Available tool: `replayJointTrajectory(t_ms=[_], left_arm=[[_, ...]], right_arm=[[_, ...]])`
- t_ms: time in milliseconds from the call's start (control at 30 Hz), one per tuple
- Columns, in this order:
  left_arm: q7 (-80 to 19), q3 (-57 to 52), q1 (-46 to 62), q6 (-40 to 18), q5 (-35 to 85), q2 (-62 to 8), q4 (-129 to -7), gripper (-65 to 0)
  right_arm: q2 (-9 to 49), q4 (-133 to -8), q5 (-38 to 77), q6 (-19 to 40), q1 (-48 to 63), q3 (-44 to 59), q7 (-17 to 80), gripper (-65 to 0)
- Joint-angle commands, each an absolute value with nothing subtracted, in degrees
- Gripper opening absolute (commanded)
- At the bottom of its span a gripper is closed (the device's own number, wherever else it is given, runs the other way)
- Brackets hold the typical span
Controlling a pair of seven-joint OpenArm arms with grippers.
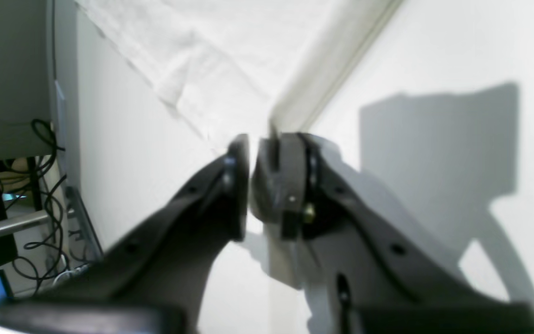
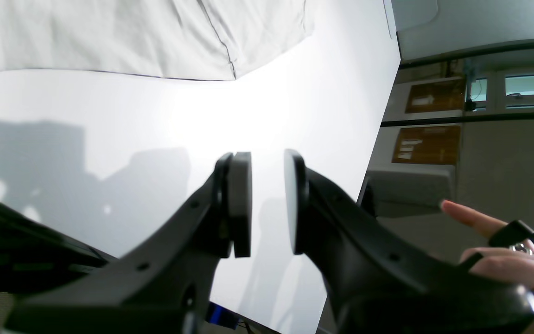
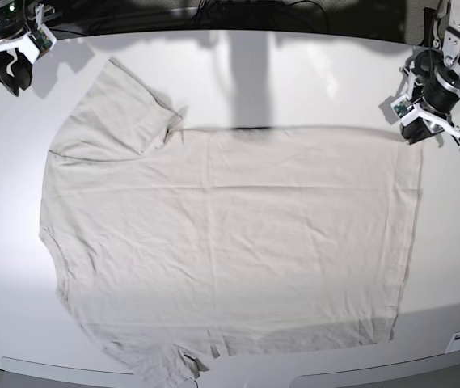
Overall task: Fold the T-shirt properly
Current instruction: 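Lower both grippers onto the shirt's shoulder corners and close them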
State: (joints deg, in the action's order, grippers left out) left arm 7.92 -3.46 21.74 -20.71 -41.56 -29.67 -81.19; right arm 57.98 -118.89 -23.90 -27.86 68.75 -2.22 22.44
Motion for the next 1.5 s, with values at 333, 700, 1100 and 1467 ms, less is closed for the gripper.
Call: replayJointTrajectory(t_ms=[333, 700, 1100, 1467], left_arm=[[7.60, -3.60, 22.09, -25.32, -41.98, -30.50, -81.30, -65.0], [7.70, -3.60, 22.06, -25.32, -40.27, -29.26, -81.34, -65.0], [7.77, -3.60, 22.06, -25.30, -40.29, -28.91, -81.36, -65.0], [7.77, -3.60, 22.06, -25.30, -40.29, -28.91, -81.36, -65.0]], right_arm=[[58.59, -120.01, -25.15, -30.85, 69.19, -1.83, 22.79, -51.8], [59.05, -119.90, -25.34, -14.11, 68.03, -1.83, 24.75, -38.8], [59.00, -110.91, -14.72, -3.55, 55.27, -1.89, 14.02, -38.9], [56.82, -102.17, -12.78, 0.91, 42.30, -8.97, 10.26, -38.9]])
